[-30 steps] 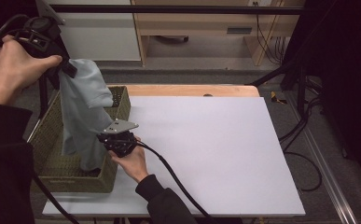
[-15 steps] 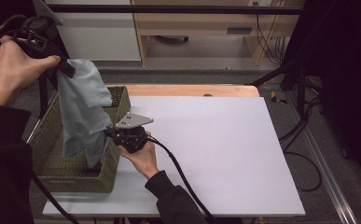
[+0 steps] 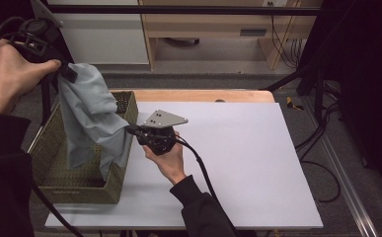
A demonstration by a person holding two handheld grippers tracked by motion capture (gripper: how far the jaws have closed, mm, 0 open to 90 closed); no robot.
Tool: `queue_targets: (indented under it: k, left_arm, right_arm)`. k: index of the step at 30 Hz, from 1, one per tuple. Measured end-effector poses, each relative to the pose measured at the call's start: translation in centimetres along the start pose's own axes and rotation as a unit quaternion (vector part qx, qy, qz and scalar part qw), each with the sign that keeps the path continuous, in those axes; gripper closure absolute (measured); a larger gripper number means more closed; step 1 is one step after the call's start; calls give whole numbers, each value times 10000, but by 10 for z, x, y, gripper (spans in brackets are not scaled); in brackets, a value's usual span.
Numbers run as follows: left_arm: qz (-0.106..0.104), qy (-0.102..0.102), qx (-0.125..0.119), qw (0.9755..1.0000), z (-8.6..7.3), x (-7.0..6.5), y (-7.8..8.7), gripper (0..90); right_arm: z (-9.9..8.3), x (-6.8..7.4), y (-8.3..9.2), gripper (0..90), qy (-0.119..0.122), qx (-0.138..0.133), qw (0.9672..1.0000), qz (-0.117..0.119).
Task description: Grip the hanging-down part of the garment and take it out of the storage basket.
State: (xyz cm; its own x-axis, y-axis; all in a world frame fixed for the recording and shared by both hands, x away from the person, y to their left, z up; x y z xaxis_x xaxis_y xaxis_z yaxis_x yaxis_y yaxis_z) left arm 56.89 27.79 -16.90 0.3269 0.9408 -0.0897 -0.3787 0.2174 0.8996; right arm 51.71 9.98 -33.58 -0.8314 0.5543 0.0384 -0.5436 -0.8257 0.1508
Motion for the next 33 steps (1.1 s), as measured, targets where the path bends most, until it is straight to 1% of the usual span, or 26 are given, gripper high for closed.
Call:
queue_targets:
  k: [5,11,14,15,16,17,20,21,23,24,25,27,31,33]
  left_arm:
    - [-12,-8,12,10000,0,-1,-2,831]
    - [-40,-46,1,10000,1,-5,-3,832]
    - [-63,-75,10,10000,2,-8,-4,831]
    - [-66,-86,21,9999,2,-8,-5,831]
    - [-66,-86,21,9999,2,-8,-5,832]
    - [-74,-89,21,9999,2,-10,-6,831]
    - [-88,-98,21,9999,3,-11,-6,832]
    - [-95,-106,16,9999,3,-12,-6,832]
    - [-106,-111,9,9999,3,-13,-6,832]
    - [-106,-111,9,9999,3,-13,-6,832]
    - [-126,-133,9,9998,4,-15,-7,831]
    - [-143,-143,2,9998,4,-17,-7,831]
    - [-171,-182,10,9997,5,-21,-8,831]
    - [-179,-188,17,9997,5,-21,-8,832]
  right_arm:
    - [15,-8,20,900,74,-149,9998,-141]
    - [29,-16,43,900,154,-276,9991,-292]
    - [35,-20,52,900,153,-362,9986,-366]
    - [37,-21,56,900,190,-398,9983,-392]
    - [37,-21,56,900,190,-398,9983,-392]
    - [42,-24,63,900,219,-446,9977,-452]
    - [45,-26,68,900,239,-462,9974,-499]
    - [47,-28,75,900,265,-469,9970,-553]
    - [49,-30,80,900,297,-487,9966,-591]
    - [49,-30,80,900,297,-487,9966,-591]
    - [52,-32,86,900,330,-513,9961,-630]
    - [57,-34,91,900,316,-583,9954,-685]
    - [65,-36,98,900,313,-680,9943,-755]
    - [65,-36,100,900,322,-642,9945,-767]
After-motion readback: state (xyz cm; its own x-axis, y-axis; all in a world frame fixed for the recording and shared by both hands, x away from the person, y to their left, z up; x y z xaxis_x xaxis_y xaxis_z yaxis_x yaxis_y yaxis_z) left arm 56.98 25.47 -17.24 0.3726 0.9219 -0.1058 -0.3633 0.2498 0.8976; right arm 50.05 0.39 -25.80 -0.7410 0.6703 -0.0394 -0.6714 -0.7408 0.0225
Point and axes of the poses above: each handheld gripper's, and its own axes: y roughly backward along the jaws, z roughly out of its top, x roughly to its left, the point moved 7 cm from there along -y, roughly forward along the jaws, and after that the axes turned 4 degrees about -z, right-handed, at the moved point
